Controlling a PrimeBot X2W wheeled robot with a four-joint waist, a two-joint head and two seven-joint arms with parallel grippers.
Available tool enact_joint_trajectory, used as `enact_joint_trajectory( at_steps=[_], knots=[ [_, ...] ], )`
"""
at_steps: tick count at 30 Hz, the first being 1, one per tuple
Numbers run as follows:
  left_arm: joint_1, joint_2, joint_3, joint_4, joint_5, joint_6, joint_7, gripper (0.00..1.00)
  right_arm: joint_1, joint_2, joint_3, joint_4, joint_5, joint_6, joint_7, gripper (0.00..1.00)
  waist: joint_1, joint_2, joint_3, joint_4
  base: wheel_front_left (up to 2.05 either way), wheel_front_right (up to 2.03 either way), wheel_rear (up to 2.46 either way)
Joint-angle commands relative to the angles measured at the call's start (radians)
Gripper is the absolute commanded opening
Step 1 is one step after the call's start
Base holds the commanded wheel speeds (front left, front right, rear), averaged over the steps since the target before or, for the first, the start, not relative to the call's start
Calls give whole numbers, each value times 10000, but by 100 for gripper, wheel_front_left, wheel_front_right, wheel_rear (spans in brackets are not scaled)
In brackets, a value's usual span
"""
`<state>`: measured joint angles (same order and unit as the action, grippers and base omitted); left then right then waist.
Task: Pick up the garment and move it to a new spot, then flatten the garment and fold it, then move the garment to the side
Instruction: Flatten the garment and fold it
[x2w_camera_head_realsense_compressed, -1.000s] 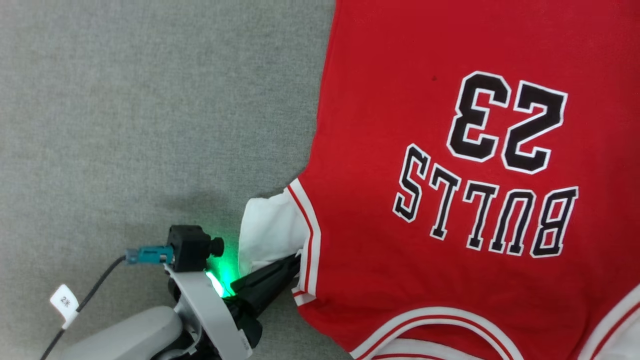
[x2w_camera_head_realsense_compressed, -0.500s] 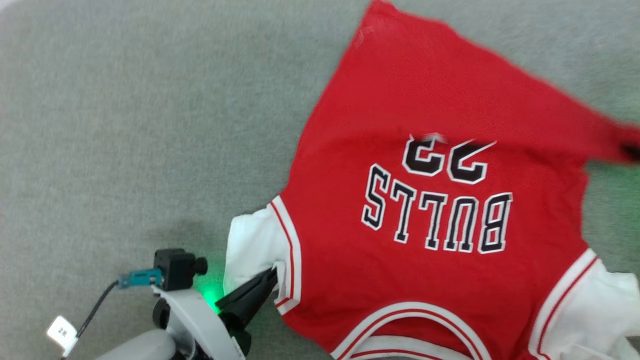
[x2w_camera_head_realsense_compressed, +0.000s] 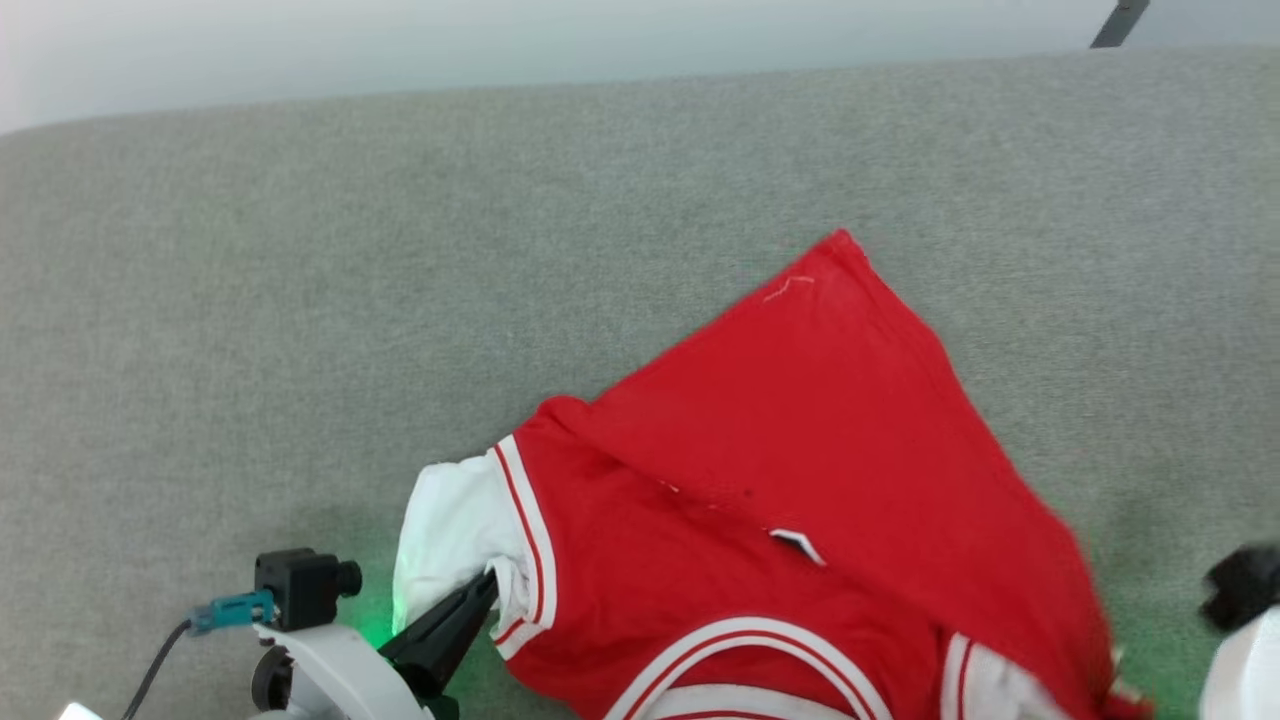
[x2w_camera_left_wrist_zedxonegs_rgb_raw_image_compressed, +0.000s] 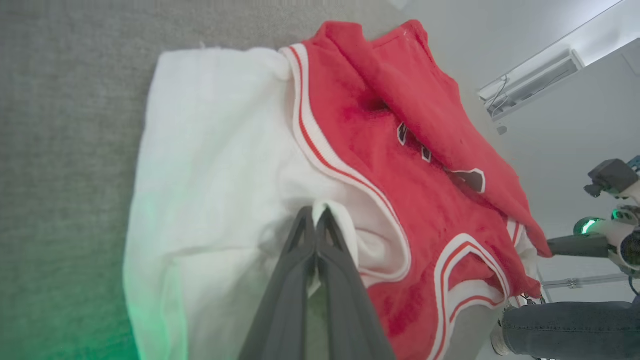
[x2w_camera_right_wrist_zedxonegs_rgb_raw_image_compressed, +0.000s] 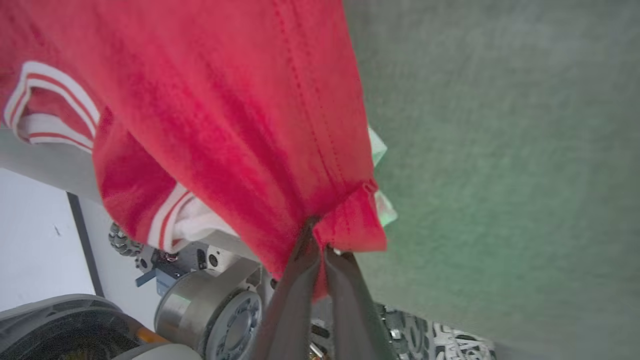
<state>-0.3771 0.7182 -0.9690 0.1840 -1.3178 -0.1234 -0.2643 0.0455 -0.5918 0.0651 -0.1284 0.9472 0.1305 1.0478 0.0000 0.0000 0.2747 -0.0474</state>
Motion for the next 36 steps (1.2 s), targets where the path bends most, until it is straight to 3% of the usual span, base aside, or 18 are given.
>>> enact_joint_trajectory(
  at_steps=[1, 7, 8, 9, 10, 14, 18, 23, 28, 36],
  knots=[
    [170, -46, 45, 23, 71, -13, 10, 0, 319, 250, -35, -96, 111, 4, 44, 0, 0, 0, -147, -128, 0, 0, 0],
    [445, -75, 304, 20, 193, -36, 9, 0, 1359, 1094, 329, -560, -226, 4, 22, 0, 0, 0, -218, -153, 0, 0, 0],
    [510, -83, 339, 29, 218, -34, 9, 0, 1357, 1147, 373, -615, -364, 4, -87, 23, 0, 0, -244, -179, 0, 0, 0],
    [573, -91, 355, 31, 238, -35, 9, 0, 1323, 1186, 393, -655, -485, 4, -212, 87, 0, 0, -268, -202, 0, 0, 0],
    [613, -94, 375, 29, 250, -38, 9, 0, 1254, 1181, 397, -754, -563, 4, -325, 100, 0, 0, -298, -222, 0, 0, 0],
    [746, -102, 448, -15, 274, -54, 7, 0, 1096, 745, 7, -1400, -820, 4, -516, 100, 0, 0, -382, -228, 0, 0, 0],
    [695, -209, 448, -37, 343, -67, 9, 0, 930, 309, -728, -2317, -575, 4, -45, 100, 0, 0, -371, -107, 0, 0, 0],
    [482, -444, 391, -20, 464, -63, 14, 0, -439, 178, -1554, -2812, -760, 4, -127, 100, 0, 0, -207, 153, 0, 0, 0],
    [262, -656, 323, 83, 519, -79, 30, 0, -3017, 601, -703, -1588, -1768, 4, -1402, 100, 0, 0, 106, 403, 0, 0, 0],
    [-396, -880, 17, 2, 589, -88, 155, 0, -6305, 900, 1826, 2158, -2854, 3, -2698, 100, 0, 0, 816, 969, 0, 0, 0]
  ],
)
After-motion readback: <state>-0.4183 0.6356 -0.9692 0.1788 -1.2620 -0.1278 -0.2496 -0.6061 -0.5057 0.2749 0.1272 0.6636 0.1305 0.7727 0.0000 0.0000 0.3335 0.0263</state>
